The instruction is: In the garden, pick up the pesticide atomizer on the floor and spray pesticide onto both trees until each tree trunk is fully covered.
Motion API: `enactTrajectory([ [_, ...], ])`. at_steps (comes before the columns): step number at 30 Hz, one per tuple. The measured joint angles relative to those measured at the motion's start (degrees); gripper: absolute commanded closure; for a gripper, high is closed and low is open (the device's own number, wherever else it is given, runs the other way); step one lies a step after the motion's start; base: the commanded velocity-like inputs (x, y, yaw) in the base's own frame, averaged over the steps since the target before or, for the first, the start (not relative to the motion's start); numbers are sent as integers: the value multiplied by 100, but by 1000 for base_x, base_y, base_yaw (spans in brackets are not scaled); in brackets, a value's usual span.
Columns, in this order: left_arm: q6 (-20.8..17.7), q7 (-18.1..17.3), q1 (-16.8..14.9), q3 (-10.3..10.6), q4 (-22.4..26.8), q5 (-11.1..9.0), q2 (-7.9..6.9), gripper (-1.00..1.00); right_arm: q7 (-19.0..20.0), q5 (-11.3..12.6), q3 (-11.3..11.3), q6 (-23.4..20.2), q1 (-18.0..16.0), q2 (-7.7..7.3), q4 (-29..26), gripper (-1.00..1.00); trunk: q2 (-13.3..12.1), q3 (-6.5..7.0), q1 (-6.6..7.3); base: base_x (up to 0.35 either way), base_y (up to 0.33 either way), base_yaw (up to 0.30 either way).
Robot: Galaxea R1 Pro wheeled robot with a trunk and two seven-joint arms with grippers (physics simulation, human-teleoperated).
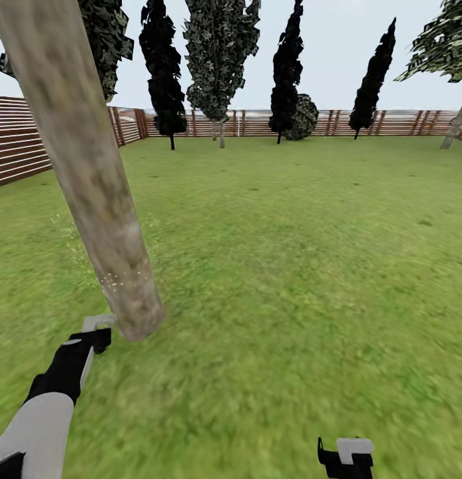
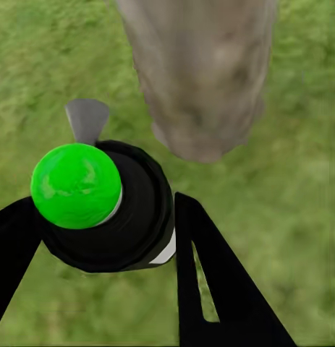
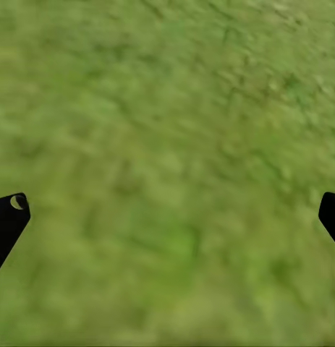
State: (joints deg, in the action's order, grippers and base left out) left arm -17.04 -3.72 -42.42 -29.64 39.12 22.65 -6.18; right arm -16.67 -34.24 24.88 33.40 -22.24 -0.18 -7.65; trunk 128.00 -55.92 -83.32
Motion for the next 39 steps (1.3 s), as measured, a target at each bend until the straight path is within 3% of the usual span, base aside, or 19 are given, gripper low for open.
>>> enactTrajectory([
  [3,-18,-313,-367,343,-7,-5,13,100,-3,1,1,0,0,-7,0,-100,0,0,0,0,0,0],
  [6,-18,-351,-482,379,-6,14,-55,100,-3,5,-1,0,0,-9,0,-100,0,-1,0,0,0,0],
  [9,-99,-351,-741,368,-12,14,-242,100,-5,5,-1,0,0,-9,0,-100,0,-1,0,0,0,0],
  [12,-334,-406,-784,387,27,4,-162,100,-8,6,0,0,0,-9,0,-100,0,-1,0,0,0,0],
  [14,-373,-573,-804,386,40,15,-213,100,-8,6,0,0,0,-9,-4,-100,0,-1,0,0,0,0],
  [16,-381,-632,-924,367,30,32,-375,100,-4,5,-1,0,0,-9,-3,-100,0,0,0,0,0,0],
  [17,-392,-711,-982,356,-1,23,-604,100,-4,6,0,0,0,-9,-1,-100,0,-1,0,0,0,0],
  [18,-466,-835,-984,377,-13,37,-727,100,-3,5,-1,0,0,-9,0,-100,0,-1,0,0,0,132],
  [20,-582,-1152,-982,529,-19,22,-705,100,-3,6,1,0,0,-9,-3,-100,0,-1,0,0,0,220],
  [22,-865,-1335,-1016,1007,25,-20,-539,100,-3,6,0,0,0,-9,-8,-100,0,-1,0,0,0,268],
  [23,-1074,-1401,-1040,1105,45,-9,-477,100,-3,6,1,0,0,-9,-7,-100,0,-1,0,0,0,274],
  [26,-1261,-1865,-1222,1131,49,29,-575,100,-3,6,0,0,0,-9,-6,-100,0,0,0,0,0,200],
  [27,-1273,-2017,-1310,1127,50,58,-795,100,-3,6,0,0,0,-9,-2,-100,0,0,0,0,0,38],
  [29,-1288,-2061,-1295,1147,50,45,-913,100,-3,5,-1,0,0,-9,-6,-100,0,-1,0,0,0,17],
  [31,-1289,-2070,-1260,1176,50,35,-898,100,-3,6,0,0,0,-9,-1,-100,0,-1,0,0,0,2],
  [33,-1309,-2073,-1319,1208,51,-20,-587,100,-3,6,1,0,0,-9,-2,-100,0,-1,-1,0,0,59],
  [35,-1301,-2075,-1343,1232,52,21,-516,100,-9,6,0,0,0,-9,0,-100,0,-1,0,0,0,220],
  [37,-1405,-2099,-1370,1224,52,45,-585,100,-11,6,0,0,0,-9,0,-100,0,-1,0,0,0,266],
  [39,-1479,-2127,-1381,1204,52,63,-825,100,-9,6,0,0,0,-9,0,-100,0,-1,0,0,0,275],
])
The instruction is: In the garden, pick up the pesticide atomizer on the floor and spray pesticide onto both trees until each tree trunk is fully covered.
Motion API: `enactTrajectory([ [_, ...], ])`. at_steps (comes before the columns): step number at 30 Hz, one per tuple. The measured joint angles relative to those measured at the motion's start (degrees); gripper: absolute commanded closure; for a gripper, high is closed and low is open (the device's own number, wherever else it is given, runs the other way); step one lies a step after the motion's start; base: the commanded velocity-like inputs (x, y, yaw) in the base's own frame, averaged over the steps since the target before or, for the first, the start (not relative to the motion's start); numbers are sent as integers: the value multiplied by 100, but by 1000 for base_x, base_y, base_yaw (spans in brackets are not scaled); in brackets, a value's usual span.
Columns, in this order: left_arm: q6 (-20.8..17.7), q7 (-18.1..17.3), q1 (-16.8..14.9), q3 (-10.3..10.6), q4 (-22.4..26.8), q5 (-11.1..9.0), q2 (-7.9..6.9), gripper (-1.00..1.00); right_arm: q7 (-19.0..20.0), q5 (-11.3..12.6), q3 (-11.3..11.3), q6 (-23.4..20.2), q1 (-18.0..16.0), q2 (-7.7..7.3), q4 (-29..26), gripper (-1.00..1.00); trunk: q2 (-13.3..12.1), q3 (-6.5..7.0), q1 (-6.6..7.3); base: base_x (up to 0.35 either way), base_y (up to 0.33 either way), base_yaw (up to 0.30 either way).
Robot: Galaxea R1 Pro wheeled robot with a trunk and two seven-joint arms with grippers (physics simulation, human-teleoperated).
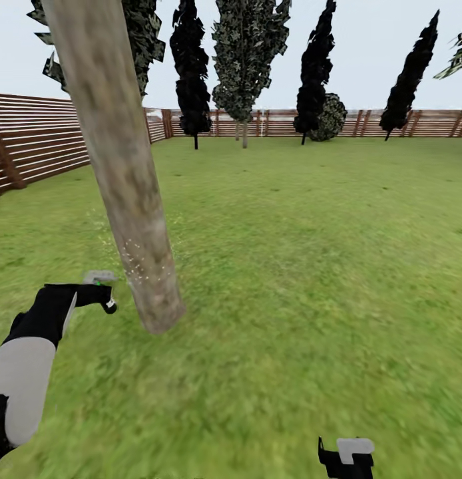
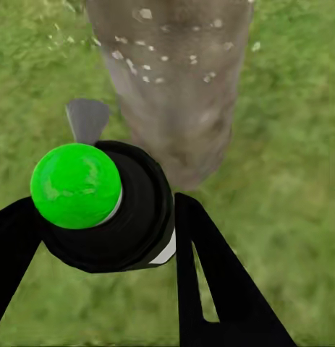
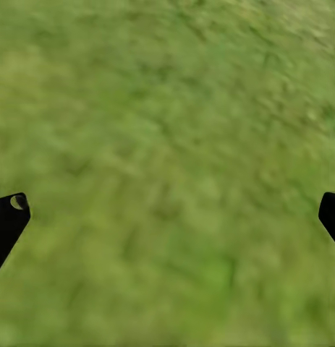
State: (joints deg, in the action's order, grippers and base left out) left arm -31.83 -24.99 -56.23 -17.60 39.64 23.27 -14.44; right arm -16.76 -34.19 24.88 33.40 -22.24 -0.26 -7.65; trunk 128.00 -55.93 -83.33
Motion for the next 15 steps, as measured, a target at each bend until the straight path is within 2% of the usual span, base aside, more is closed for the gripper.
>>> enactTrajectory([
  [1,-21,-71,-5,-3,2,-20,-85,100,2,0,0,0,0,0,0,-100,0,0,0,0,0,277],
  [3,-42,-259,-10,-6,74,-38,-159,100,3,0,0,0,0,0,0,-100,0,0,0,0,0,147],
  [6,-139,-301,-170,28,214,-64,-39,100,6,0,0,0,0,0,-2,-100,0,0,0,0,0,23],
  [8,-457,-311,-394,36,227,-63,19,100,6,-4,0,0,0,0,-1,-100,0,1,0,0,0,3],
  [10,-586,-306,-594,46,230,-31,26,100,6,-7,0,0,0,0,0,-100,0,0,0,0,0,0],
  [12,-595,-309,-570,97,236,-3,9,100,6,-8,0,0,0,0,0,-100,0,0,0,0,-35,0],
  [15,-602,-324,-556,186,245,0,-31,100,6,-6,0,0,0,0,0,-100,0,0,0,43,-249,0],
])
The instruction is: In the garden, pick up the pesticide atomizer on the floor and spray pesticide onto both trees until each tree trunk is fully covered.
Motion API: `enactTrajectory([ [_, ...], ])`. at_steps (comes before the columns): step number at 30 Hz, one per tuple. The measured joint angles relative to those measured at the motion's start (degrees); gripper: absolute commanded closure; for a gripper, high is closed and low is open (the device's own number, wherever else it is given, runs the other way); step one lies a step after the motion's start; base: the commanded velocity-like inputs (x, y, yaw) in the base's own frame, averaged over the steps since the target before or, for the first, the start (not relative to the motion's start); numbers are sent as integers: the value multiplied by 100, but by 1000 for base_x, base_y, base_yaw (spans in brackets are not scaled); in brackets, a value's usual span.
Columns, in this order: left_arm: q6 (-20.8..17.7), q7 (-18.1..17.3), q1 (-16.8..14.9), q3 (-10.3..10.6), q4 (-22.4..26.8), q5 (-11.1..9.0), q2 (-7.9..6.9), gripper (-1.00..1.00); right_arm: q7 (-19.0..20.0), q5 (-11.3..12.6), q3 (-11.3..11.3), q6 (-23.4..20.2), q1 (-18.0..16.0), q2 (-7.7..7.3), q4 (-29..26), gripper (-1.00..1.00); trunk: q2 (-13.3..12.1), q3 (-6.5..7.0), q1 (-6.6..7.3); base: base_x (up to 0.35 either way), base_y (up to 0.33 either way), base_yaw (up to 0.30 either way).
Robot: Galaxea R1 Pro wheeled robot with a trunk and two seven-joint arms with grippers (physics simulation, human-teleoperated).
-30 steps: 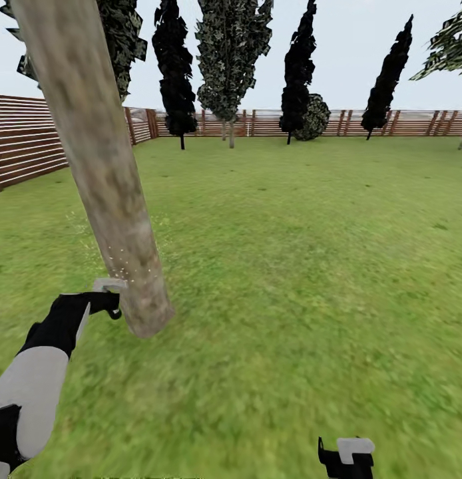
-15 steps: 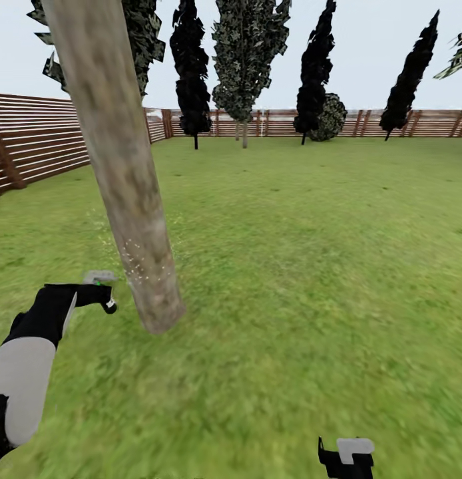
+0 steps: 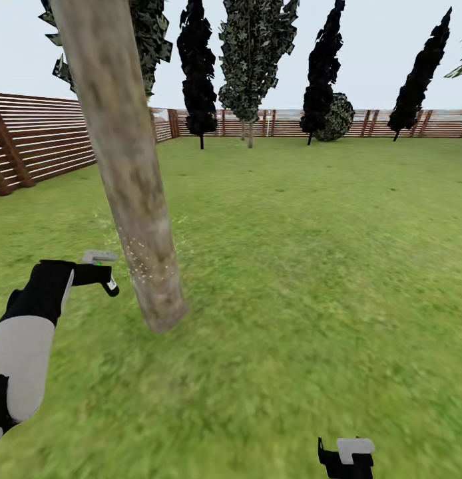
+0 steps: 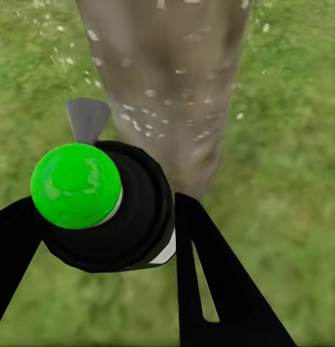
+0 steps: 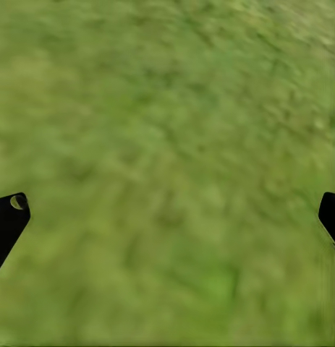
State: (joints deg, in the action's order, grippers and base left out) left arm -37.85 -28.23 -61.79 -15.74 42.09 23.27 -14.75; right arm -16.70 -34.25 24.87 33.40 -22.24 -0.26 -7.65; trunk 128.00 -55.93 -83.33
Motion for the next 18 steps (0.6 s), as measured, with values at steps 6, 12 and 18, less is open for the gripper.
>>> enactTrajectory([
  [6,-2,2,0,0,0,0,-10,100,0,-2,0,0,0,0,0,-100,0,0,0,29,-270,0],
  [12,-11,19,-1,8,257,4,-16,100,0,4,0,0,0,0,0,-100,0,0,0,0,-271,6],
  [18,-5,25,8,25,290,1,4,100,-1,5,0,0,0,0,0,-100,0,15,0,34,-271,218],
])
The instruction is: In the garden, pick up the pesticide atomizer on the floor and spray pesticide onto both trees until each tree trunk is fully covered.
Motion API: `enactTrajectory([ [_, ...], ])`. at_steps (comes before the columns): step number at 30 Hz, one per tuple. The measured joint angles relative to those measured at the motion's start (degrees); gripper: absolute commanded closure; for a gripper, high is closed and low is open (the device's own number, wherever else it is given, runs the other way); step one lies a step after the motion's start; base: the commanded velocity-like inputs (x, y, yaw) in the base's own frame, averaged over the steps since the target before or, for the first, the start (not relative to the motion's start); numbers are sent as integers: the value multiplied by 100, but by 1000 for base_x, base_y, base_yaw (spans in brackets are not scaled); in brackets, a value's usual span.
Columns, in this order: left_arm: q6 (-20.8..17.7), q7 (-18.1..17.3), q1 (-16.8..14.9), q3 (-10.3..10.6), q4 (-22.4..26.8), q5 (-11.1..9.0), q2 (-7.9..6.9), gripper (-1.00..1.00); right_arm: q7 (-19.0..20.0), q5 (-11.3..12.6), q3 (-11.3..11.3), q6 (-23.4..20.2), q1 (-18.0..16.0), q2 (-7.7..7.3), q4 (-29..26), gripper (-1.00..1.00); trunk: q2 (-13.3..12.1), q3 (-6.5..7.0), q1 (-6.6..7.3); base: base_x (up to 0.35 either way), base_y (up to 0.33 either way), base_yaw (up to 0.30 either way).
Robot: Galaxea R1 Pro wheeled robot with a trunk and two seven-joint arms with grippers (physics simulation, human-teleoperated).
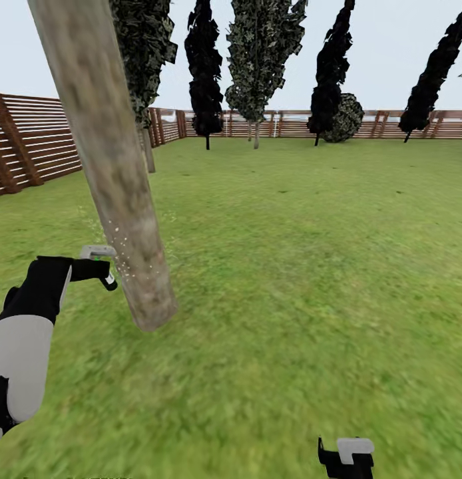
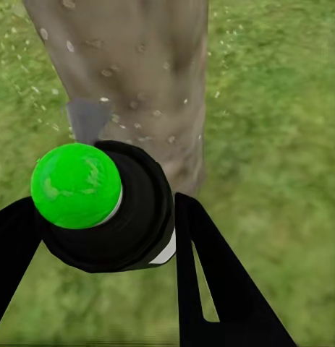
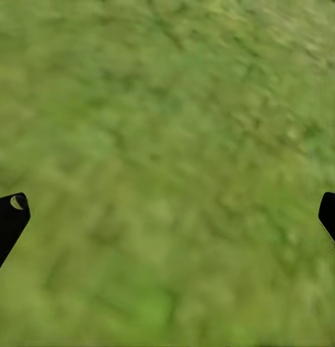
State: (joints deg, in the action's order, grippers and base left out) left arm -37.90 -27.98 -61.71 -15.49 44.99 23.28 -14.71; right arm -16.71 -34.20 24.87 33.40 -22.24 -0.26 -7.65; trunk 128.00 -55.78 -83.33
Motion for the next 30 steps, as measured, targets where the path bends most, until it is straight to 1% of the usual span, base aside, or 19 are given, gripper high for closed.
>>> enactTrajectory([
  [3,2,2,1,2,0,3,3,100,1,-1,0,0,0,0,0,-100,0,10,0,138,-268,226],
  [8,14,10,9,0,10,4,3,100,-3,0,0,0,0,0,0,-100,0,13,0,38,-269,20],
  [20,25,24,10,-16,15,14,-6,100,-8,1,0,0,0,0,-9,-100,0,13,0,-91,-271,7],
  [27,28,29,10,-16,9,21,-6,100,-8,1,0,0,0,0,-9,-100,0,13,0,-7,-271,241],
  [30,26,36,18,-16,9,22,-6,100,-6,1,0,0,0,0,-9,-100,0,13,0,0,-272,65],
])
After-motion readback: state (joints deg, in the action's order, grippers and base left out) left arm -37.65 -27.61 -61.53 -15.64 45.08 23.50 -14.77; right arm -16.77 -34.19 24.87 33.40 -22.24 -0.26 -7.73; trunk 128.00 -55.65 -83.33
